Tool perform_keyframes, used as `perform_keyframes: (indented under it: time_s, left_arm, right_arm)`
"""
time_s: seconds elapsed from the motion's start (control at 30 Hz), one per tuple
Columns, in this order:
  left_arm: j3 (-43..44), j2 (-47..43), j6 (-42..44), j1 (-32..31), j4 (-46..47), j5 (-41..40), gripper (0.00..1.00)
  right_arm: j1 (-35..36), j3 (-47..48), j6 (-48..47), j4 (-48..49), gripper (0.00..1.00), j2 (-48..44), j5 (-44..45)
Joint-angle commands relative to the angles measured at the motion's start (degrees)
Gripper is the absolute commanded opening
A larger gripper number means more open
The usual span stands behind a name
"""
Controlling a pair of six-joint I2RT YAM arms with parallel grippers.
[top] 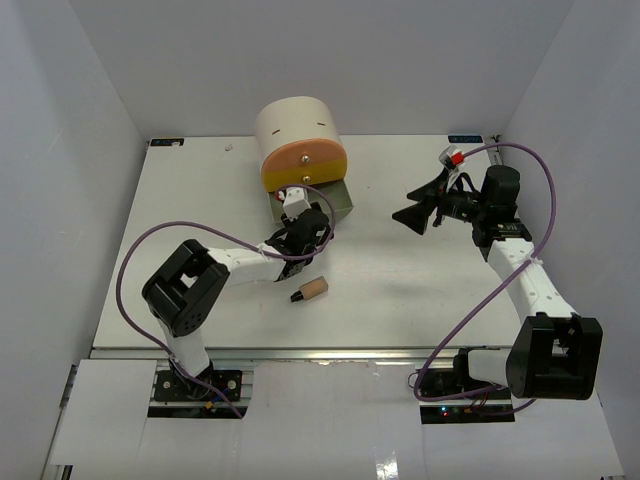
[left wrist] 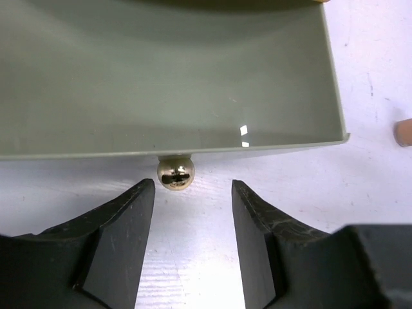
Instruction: Organize the makeup
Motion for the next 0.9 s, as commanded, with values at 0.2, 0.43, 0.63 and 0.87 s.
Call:
perform_keyframes:
  time_s: [0.2, 0.43, 0.63, 0.87]
  left_arm:
    - [-3.2, -9.8, 2.3, -0.3, 0.5, 5.1, 0.69]
    - [-4.4, -16.4, 10.3, -0.3, -1.3, 12.5, 0.75]
    - [-6.1, -22.8, 19.0, -0.3, -5.7, 20.3, 0.85]
    - [-6.4, -26.9, 25.8, -0.3, -13.7, 25.7, 0.92]
  right_arm:
    - [-1.8, -0.1, -1.6, 0.8, 0.93, 1.0, 0.4]
    - [-1.9, -0.3, -2.0, 0.8, 0.92, 1.3, 0.3]
    - [-2.0, -0.3, -2.5, 0.9, 0.92, 1.2, 0.0]
    - [-2.0, -0.5, -2.8, 1.1, 0.93, 1.3, -0.2]
